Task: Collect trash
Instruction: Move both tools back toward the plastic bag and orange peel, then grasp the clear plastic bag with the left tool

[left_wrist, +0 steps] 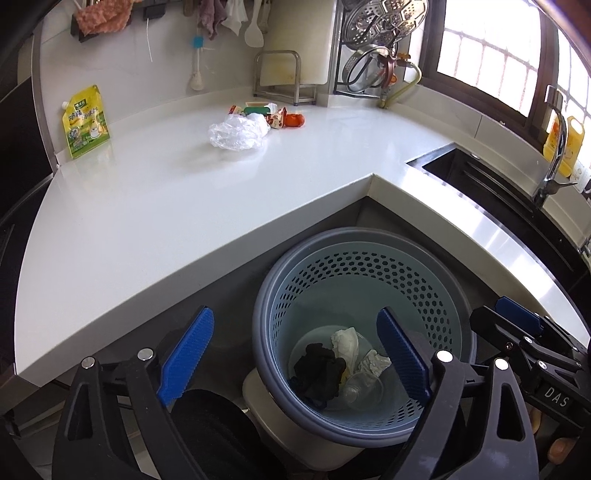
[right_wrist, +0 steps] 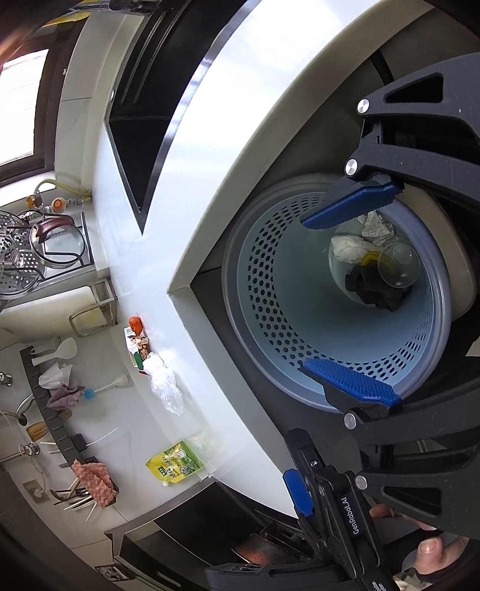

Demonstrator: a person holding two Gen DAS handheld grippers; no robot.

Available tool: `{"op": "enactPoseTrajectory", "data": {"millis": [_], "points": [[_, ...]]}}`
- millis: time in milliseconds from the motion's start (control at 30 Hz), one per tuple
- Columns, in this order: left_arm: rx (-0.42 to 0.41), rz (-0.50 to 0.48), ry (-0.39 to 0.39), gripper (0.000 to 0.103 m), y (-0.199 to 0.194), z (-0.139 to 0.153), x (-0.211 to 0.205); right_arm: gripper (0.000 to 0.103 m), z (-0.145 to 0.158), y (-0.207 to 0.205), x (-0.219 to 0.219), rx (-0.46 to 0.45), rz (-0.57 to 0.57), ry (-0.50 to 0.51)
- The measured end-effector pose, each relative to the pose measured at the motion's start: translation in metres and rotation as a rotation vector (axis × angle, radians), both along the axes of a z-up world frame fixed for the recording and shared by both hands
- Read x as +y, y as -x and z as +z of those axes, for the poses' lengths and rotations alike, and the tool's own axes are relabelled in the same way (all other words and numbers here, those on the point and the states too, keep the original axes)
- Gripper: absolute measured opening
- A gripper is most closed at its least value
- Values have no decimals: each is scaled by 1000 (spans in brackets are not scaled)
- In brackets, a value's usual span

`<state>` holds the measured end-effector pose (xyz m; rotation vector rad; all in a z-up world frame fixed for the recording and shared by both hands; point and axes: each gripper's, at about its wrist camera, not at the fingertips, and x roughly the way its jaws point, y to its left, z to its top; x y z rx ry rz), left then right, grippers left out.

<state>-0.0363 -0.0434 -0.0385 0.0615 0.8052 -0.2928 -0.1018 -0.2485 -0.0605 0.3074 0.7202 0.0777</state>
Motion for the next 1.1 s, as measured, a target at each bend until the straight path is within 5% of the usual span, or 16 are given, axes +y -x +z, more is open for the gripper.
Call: {"op": "enactPoseTrajectory", "data": {"millis": [500,900,1100], "points": [[-77,98,43,93,-41,42,33,71,41,-55,5,-69,34,8],[-123,183,47,94,-142,57,44,71,59,-150,4,-104,82,35],[-74,179,33,94,-202,47,29,71,58,-190,0,-101,88,36]]}}
